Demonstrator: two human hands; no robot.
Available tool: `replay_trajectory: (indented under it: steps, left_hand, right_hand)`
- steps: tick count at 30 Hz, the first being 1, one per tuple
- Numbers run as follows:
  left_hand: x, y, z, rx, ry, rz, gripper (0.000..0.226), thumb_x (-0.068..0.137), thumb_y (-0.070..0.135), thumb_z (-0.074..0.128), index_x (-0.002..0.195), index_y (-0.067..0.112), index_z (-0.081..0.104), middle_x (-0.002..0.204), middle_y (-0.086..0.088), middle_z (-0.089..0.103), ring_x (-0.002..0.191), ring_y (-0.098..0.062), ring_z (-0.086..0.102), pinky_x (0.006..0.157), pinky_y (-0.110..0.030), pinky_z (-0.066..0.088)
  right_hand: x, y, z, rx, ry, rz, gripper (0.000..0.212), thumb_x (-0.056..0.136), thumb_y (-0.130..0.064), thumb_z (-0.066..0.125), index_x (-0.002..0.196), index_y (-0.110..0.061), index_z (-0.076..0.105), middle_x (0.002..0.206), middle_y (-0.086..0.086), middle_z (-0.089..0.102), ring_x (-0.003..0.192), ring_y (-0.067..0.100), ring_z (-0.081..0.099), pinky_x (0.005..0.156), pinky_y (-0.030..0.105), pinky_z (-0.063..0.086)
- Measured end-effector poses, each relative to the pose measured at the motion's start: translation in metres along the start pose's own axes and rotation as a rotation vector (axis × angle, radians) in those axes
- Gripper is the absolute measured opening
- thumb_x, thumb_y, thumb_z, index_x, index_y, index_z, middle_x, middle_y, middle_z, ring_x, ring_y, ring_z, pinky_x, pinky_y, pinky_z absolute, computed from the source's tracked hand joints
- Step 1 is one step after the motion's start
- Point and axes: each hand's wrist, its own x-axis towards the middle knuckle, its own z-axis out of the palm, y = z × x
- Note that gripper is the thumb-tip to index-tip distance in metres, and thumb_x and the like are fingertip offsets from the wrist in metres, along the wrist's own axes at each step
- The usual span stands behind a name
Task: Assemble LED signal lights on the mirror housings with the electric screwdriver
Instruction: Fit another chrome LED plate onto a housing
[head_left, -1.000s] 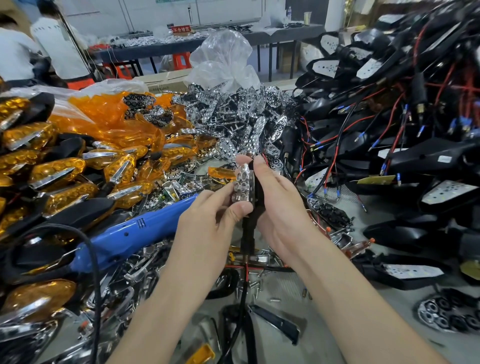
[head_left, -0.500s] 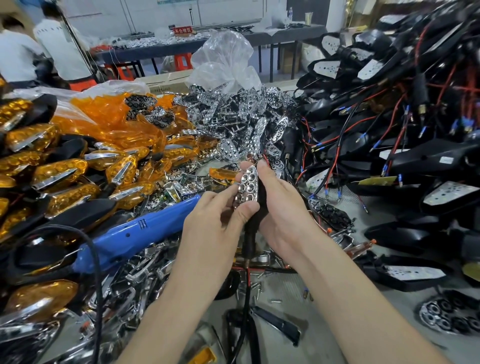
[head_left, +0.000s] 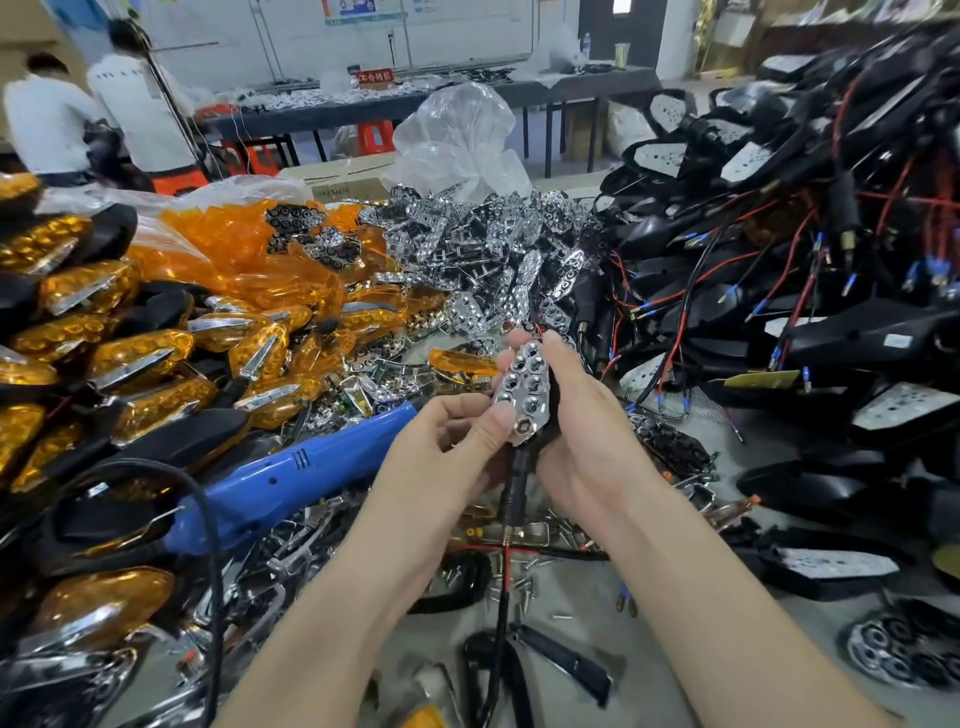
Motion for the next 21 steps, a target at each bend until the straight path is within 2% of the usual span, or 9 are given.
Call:
replay_trajectory:
  steps: [2, 5, 8, 11, 12, 13, 15, 19, 21]
  left_hand:
    - [0.002, 0.003, 0.0, -0.096, -0.046, -0.086, 0.053, 0.068, 0.042, 0.077, 0.107, 0.008, 0.064, 0.1, -0.013, 0.075, 0.089, -0.026, 0.07, 0.084, -0.048, 0.058]
    - [0.004, 0.005, 0.0, -0.129, -0.11, -0.139, 0.061, 0.076, 0.041, 0.074, 0.117, -0.001, 0.057, 0.113, -0.024, 0.07, 0.099, -0.036, 0.069, 0.083, -0.054, 0.059]
    - [0.005, 0.001, 0.0, -0.071, -0.108, -0.111, 0.059, 0.074, 0.046, 0.074, 0.112, 0.003, 0.058, 0.105, -0.018, 0.073, 0.094, -0.033, 0.072, 0.08, -0.056, 0.06]
    - [0.006, -0.006, 0.002, 0.025, -0.058, -0.054, 0.056, 0.071, 0.053, 0.073, 0.105, 0.011, 0.06, 0.097, -0.012, 0.074, 0.084, -0.026, 0.072, 0.079, -0.056, 0.059]
    - [0.006, -0.009, 0.003, 0.068, -0.048, -0.035, 0.053, 0.072, 0.056, 0.072, 0.104, 0.015, 0.061, 0.095, -0.008, 0.074, 0.083, -0.024, 0.072, 0.078, -0.054, 0.06]
    - [0.006, -0.01, 0.003, 0.114, -0.046, -0.01, 0.051, 0.074, 0.059, 0.07, 0.102, 0.018, 0.061, 0.09, -0.002, 0.075, 0.079, -0.02, 0.072, 0.073, -0.046, 0.061]
    - [0.005, -0.011, 0.003, 0.183, -0.048, 0.033, 0.047, 0.076, 0.06, 0.064, 0.101, 0.02, 0.06, 0.079, 0.007, 0.072, 0.063, -0.008, 0.066, 0.058, -0.025, 0.054]
    - [0.005, -0.011, 0.004, 0.2, -0.069, 0.026, 0.04, 0.084, 0.054, 0.063, 0.104, 0.02, 0.059, 0.087, 0.002, 0.07, 0.066, -0.01, 0.063, 0.061, -0.029, 0.054]
    - [0.005, -0.012, 0.006, 0.195, -0.069, 0.03, 0.032, 0.09, 0.048, 0.063, 0.105, 0.02, 0.058, 0.086, 0.002, 0.068, 0.06, -0.008, 0.062, 0.055, -0.026, 0.054]
  right_hand:
    - [0.0, 0.0, 0.001, 0.056, 0.001, 0.017, 0.034, 0.108, -0.034, 0.047, 0.098, -0.014, 0.073, 0.08, -0.002, 0.072, 0.067, 0.009, 0.066, 0.063, 0.023, 0.058]
    - [0.0, 0.001, 0.002, 0.133, 0.007, 0.048, 0.034, 0.108, -0.034, 0.047, 0.1, -0.013, 0.072, 0.08, 0.0, 0.071, 0.072, 0.013, 0.069, 0.066, 0.027, 0.059]
    - [0.002, 0.002, 0.0, 0.139, 0.031, 0.045, 0.034, 0.107, -0.036, 0.049, 0.1, -0.013, 0.073, 0.081, 0.001, 0.072, 0.072, 0.014, 0.071, 0.071, 0.029, 0.061]
    - [0.004, 0.005, -0.002, 0.145, 0.071, 0.045, 0.034, 0.107, -0.035, 0.049, 0.097, -0.013, 0.074, 0.08, 0.001, 0.072, 0.068, 0.013, 0.07, 0.066, 0.028, 0.06]
    - [0.004, 0.005, -0.002, 0.15, 0.082, 0.049, 0.035, 0.107, -0.034, 0.05, 0.095, -0.013, 0.075, 0.08, 0.002, 0.072, 0.067, 0.014, 0.069, 0.063, 0.028, 0.059]
    - [0.005, 0.006, -0.002, 0.159, 0.089, 0.052, 0.037, 0.107, -0.033, 0.05, 0.091, -0.013, 0.077, 0.08, 0.002, 0.072, 0.066, 0.014, 0.069, 0.061, 0.027, 0.059]
    - [0.007, 0.007, -0.003, 0.172, 0.104, 0.049, 0.041, 0.106, -0.031, 0.053, 0.08, -0.016, 0.081, 0.079, 0.002, 0.072, 0.064, 0.014, 0.068, 0.059, 0.026, 0.058]
    - [0.006, 0.007, -0.003, 0.147, 0.115, 0.034, 0.028, 0.101, -0.025, 0.056, 0.085, -0.016, 0.077, 0.076, 0.002, 0.07, 0.062, 0.014, 0.067, 0.059, 0.026, 0.058]
    - [0.006, 0.006, -0.003, 0.125, 0.113, 0.02, 0.024, 0.101, -0.024, 0.055, 0.088, -0.016, 0.074, 0.074, 0.001, 0.068, 0.061, 0.014, 0.065, 0.059, 0.026, 0.058]
